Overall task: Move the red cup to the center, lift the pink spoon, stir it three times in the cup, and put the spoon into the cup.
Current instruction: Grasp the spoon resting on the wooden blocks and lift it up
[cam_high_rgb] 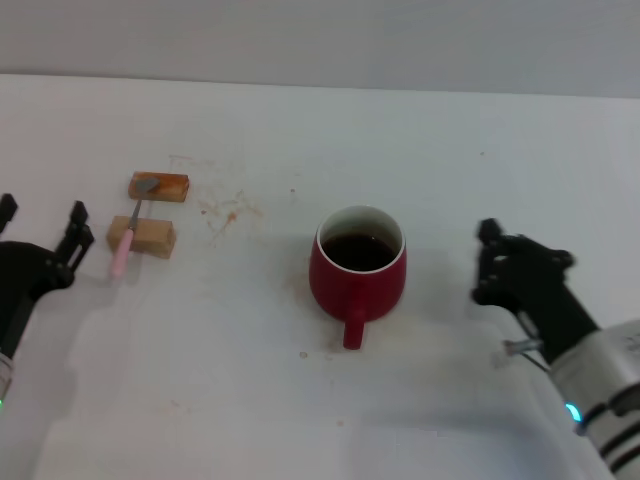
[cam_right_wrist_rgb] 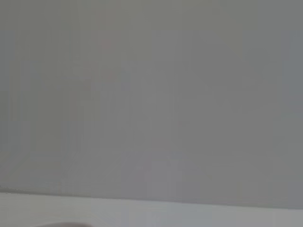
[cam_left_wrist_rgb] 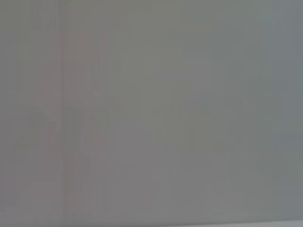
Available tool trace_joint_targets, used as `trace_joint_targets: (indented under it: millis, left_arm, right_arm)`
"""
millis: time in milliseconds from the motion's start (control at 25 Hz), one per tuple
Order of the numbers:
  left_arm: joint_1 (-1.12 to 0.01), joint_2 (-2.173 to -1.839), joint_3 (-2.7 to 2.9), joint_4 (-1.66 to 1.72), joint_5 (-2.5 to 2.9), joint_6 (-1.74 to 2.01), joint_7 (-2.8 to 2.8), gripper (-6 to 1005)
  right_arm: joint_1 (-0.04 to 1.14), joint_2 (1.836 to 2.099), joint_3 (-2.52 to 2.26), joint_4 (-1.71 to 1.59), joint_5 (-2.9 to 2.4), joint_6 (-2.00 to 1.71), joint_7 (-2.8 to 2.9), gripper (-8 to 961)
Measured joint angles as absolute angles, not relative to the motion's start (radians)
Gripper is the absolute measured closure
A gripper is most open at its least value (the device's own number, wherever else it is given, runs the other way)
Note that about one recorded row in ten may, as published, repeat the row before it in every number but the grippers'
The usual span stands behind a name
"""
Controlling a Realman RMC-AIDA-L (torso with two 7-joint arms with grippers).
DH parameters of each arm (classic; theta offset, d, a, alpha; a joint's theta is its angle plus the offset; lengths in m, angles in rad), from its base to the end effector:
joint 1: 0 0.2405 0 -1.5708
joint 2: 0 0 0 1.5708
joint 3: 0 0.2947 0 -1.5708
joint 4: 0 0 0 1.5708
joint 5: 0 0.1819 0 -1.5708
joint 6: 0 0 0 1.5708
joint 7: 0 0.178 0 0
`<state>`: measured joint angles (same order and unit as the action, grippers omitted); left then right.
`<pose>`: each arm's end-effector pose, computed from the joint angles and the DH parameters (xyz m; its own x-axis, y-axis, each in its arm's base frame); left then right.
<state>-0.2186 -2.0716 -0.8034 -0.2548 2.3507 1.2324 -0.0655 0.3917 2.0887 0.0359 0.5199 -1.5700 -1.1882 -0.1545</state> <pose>-0.3646 0.2949 -0.0299 0.7403 -0.0061 0.6723 0.6660 -0.1304 -0.7345 0.2915 0.3037 -0.1140 0.6832 -0.1043 -0.7228 -0.7113 -0.3190 -0.6263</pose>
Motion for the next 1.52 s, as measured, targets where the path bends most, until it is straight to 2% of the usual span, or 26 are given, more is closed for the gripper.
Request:
trace_joint_targets:
  millis: [360,1520]
  left_arm:
    - [-0.205,-2.075,-0.681,-0.279,2.351,1.223,-0.071,183]
    - [-0.218,-2.076,-0.632,-0.287,2.352,1.117,-0.063,183]
  right_arm:
    - [0.320,2.087,0.063,0.487,-1.569,-1.256,-0.154,953]
    - [0.318,2.084,0.054,0.491,-1.584,-1.280,-0.156,954]
